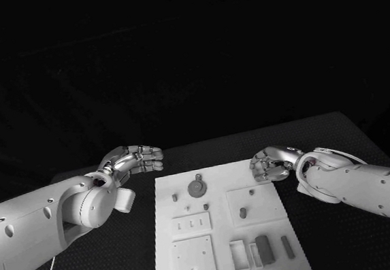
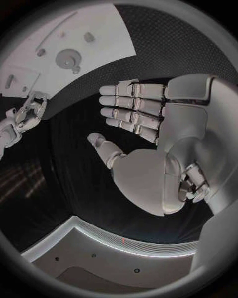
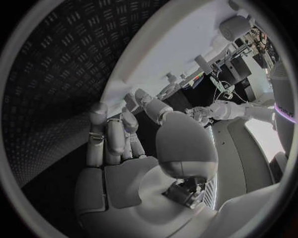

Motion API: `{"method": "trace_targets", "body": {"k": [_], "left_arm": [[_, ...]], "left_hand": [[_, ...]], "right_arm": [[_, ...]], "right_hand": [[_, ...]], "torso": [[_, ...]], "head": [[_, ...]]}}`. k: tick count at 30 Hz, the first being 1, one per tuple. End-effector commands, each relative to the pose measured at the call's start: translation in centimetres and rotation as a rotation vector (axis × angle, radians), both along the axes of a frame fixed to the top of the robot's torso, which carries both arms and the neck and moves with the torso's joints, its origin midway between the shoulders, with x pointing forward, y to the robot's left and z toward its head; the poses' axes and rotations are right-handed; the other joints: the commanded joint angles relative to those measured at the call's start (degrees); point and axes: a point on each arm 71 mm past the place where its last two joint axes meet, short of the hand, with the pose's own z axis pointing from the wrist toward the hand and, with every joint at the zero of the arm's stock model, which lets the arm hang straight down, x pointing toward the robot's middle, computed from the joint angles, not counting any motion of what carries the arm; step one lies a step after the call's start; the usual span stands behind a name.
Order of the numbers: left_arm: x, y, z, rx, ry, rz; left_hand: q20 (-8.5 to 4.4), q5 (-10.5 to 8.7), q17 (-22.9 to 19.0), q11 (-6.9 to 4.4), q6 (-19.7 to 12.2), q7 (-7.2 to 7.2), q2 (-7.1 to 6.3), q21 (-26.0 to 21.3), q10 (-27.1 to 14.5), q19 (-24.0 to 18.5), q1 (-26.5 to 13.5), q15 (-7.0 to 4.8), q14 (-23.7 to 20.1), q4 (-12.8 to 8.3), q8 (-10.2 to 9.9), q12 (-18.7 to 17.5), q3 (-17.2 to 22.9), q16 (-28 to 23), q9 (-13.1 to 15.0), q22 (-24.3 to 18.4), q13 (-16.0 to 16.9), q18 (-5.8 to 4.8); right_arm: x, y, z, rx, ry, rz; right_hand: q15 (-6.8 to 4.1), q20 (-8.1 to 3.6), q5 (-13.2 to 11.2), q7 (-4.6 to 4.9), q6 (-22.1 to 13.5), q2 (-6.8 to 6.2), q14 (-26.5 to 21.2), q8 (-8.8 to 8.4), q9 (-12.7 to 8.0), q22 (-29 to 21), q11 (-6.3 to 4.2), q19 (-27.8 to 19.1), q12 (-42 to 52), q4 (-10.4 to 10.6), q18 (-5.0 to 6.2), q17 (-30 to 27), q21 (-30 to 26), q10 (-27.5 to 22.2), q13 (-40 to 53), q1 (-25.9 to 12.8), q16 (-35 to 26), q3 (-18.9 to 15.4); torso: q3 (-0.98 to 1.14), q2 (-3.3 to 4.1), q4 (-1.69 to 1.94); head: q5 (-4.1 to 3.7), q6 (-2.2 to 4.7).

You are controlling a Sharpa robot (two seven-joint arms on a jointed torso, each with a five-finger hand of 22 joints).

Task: Assemble the parts on the task board

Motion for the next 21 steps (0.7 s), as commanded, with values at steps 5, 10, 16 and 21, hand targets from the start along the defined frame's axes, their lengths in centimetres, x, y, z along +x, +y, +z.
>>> {"method": "trace_targets", "body": {"k": [5, 10, 16, 21], "left_arm": [[-0.06, -0.21, 0.10, -0.007, -0.005, -0.016], [-0.06, -0.22, 0.10, -0.007, -0.005, -0.016], [-0.07, -0.24, 0.10, -0.007, -0.005, -0.016], [-0.08, -0.18, 0.10, -0.007, -0.004, -0.016]], "left_hand": [[0.04, 0.21, 0.1, 0.05, -0.3, 0.01, -0.08, -0.3, -0.1, 0.3, -0.4, 0.33, 0.1, 0.1, -0.4, -0.3, -0.3, -0.4, -0.1, -0.1, -0.1, 1.05], [0.04, 0.21, 0.1, 0.05, -0.3, 0.01, -0.08, -0.3, -0.1, 0.3, -0.4, 0.33, 0.1, 0.1, -0.4, -0.3, -0.3, -0.4, -0.1, -0.1, -0.1, 1.05], [0.04, 0.21, 0.1, 0.05, -0.3, 0.01, -0.09, -0.3, -0.1, 0.3, -0.4, 0.33, 0.1, 0.1, -0.4, -0.3, -0.3, -0.4, -0.1, -0.1, -0.1, 1.05], [0.04, 0.21, 0.1, 0.05, -0.3, 0.01, -0.09, -0.3, -0.1, 0.3, -0.4, 0.33, 0.1, 0.1, -0.4, -0.3, -0.3, -0.4, -0.1, -0.1, -0.1, 1.05]], "right_arm": [[-0.08, 0.06, -0.35, -0.020, 0.000, 0.003], [-0.10, 0.24, -0.46, -0.019, 0.000, 0.005], [-0.09, 0.23, -0.66, -0.022, -0.001, 0.001], [-0.06, 0.20, -0.74, -0.023, -0.004, -0.005]], "right_hand": [[0.02, -0.54, 0.1, 1.52, 2.8, 0.77, 0.4, 0.45, 0.2, 1.0, 0.21, 0.0, 0.7, -0.2, 2.73, 0.1, 0.1, 0.1, -0.3, 0.3, 0.3, 0.0], [-0.41, -0.56, 0.1, 1.04, 4.2, 1.01, 0.4, 1.10, 0.5, 1.0, -0.25, 0.0, 1.1, -0.2, 2.73, 0.0, 0.1, 0.2, -0.8, 0.3, 0.3, -0.1], [-0.62, -0.56, 0.1, 0.82, 4.7, 1.11, 0.4, 1.31, 0.7, 1.0, -0.46, 0.0, 1.3, -0.2, 2.73, -0.1, 0.1, 0.2, -1.1, 0.3, 0.3, -0.2], [-0.73, -0.56, 0.1, 0.71, 4.9, 1.19, 0.4, 1.41, 0.7, 1.0, -0.56, 0.0, 1.4, -0.1, 2.73, -0.1, 0.1, 0.3, -1.2, 0.2, 0.3, -0.3]], "torso": [[0.00, -0.05, -0.03], [0.02, -0.04, -0.04], [-0.01, -0.04, -0.01], [0.00, -0.04, 0.04]], "head": [[0.05, -0.07], [0.11, -0.13], [-0.01, -0.24], [0.01, -0.35]]}}
